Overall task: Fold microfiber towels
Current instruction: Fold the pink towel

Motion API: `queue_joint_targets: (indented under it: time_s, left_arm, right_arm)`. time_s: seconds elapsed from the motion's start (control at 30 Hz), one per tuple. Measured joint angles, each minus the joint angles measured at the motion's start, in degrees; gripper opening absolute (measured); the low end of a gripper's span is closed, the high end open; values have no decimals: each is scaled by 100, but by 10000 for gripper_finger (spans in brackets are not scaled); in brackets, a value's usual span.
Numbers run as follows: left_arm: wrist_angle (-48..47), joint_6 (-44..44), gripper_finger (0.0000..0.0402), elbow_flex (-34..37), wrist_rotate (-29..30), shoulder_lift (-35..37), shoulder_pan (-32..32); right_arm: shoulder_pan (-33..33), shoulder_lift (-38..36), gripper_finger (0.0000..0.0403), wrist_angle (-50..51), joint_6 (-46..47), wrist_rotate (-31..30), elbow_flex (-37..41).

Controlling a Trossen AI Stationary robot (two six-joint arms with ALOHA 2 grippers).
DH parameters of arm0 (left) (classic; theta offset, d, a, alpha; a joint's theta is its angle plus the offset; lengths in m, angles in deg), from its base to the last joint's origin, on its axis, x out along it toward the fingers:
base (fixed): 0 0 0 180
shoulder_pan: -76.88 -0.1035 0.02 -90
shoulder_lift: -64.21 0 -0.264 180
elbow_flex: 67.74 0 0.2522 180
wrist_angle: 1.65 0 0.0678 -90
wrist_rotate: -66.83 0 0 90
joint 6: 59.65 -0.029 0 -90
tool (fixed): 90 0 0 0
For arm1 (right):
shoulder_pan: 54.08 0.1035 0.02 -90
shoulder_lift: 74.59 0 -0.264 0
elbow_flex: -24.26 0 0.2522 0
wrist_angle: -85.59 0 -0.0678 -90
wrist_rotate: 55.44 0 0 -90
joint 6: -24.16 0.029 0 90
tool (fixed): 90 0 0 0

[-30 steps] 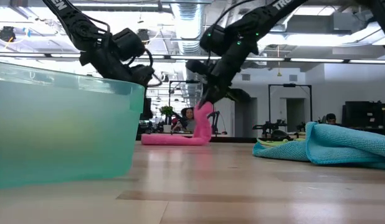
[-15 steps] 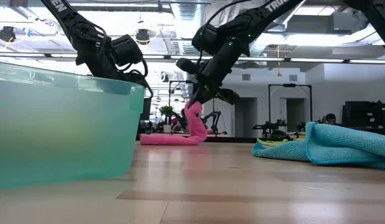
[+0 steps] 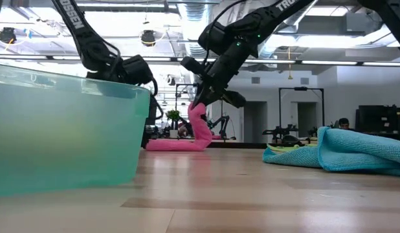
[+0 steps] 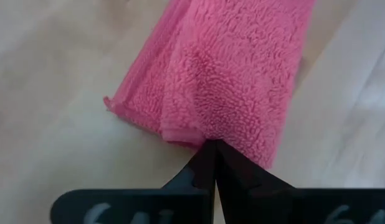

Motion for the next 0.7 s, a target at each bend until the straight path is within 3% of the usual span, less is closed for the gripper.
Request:
queue_joint_targets:
  time_s: [0.7]
  left_arm:
    - [446, 318, 0, -44, -171, -93, 156]
  right_arm:
    - [127, 549, 32, -1000, 15, 394, -2]
